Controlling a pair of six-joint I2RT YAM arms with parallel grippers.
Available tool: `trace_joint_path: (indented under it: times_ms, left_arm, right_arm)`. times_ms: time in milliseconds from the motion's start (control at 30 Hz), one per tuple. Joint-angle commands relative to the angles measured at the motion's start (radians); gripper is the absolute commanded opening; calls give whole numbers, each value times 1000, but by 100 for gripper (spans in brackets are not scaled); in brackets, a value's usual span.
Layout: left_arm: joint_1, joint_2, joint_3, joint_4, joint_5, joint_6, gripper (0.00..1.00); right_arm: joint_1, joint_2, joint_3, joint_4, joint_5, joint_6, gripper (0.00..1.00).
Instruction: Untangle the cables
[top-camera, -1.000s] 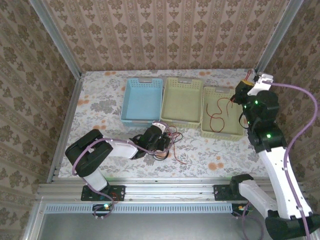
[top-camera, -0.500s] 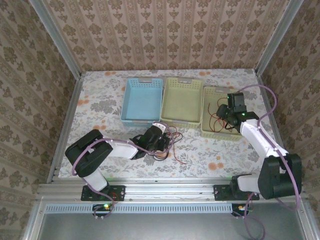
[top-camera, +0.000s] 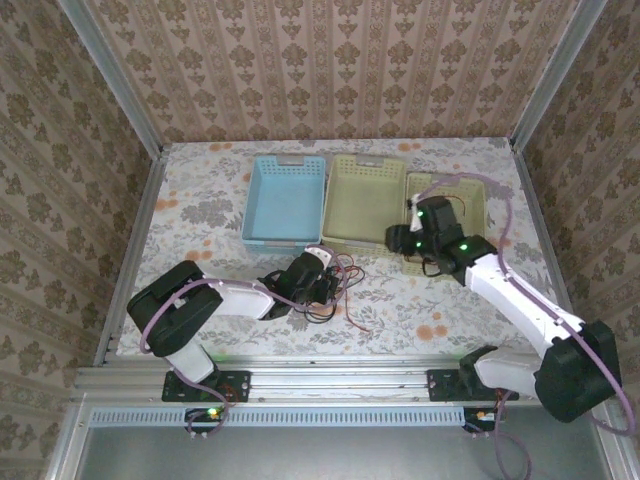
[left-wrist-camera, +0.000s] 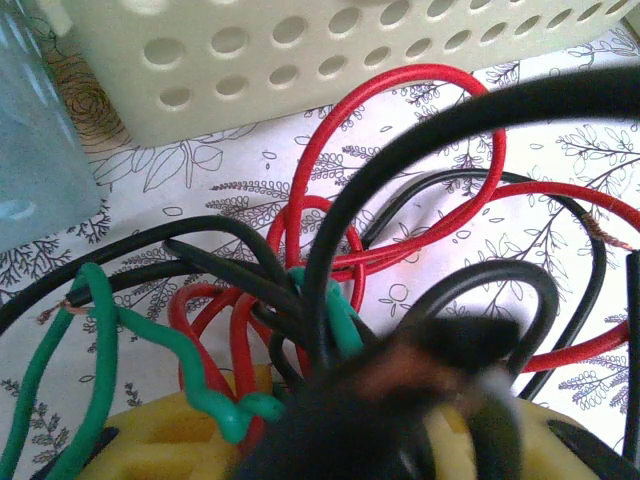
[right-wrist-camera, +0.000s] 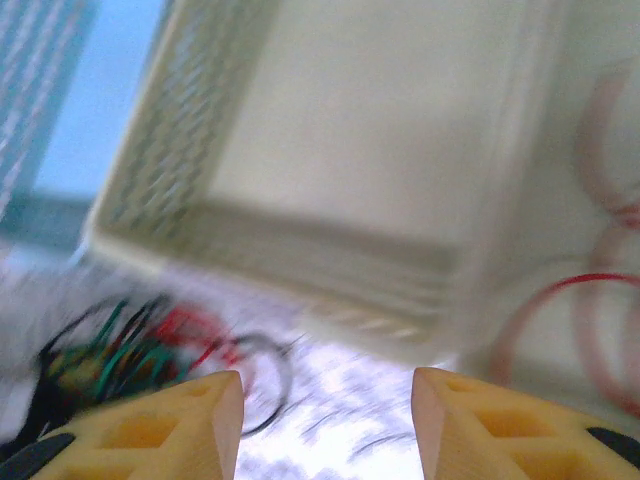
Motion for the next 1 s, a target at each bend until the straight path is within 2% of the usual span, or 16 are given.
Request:
trace_joint_path:
  times_ms: [0,67,400,967]
  left_arm:
    - [2,23,-15,-125,54,17,35]
    - [1,24,-12,-126,58,20,35]
    - [-6,33,-1,-124,55,26,35]
    - [-22,60,25,-127,31,33,35]
  right_arm:
    - [88,64,-35,23,-174,-89,48]
    - [126,102,-15,12,-146,-119,48]
    - [127,300,75,-18,-200,-132,46]
    - [162,447,129,-83,-120,-142,46]
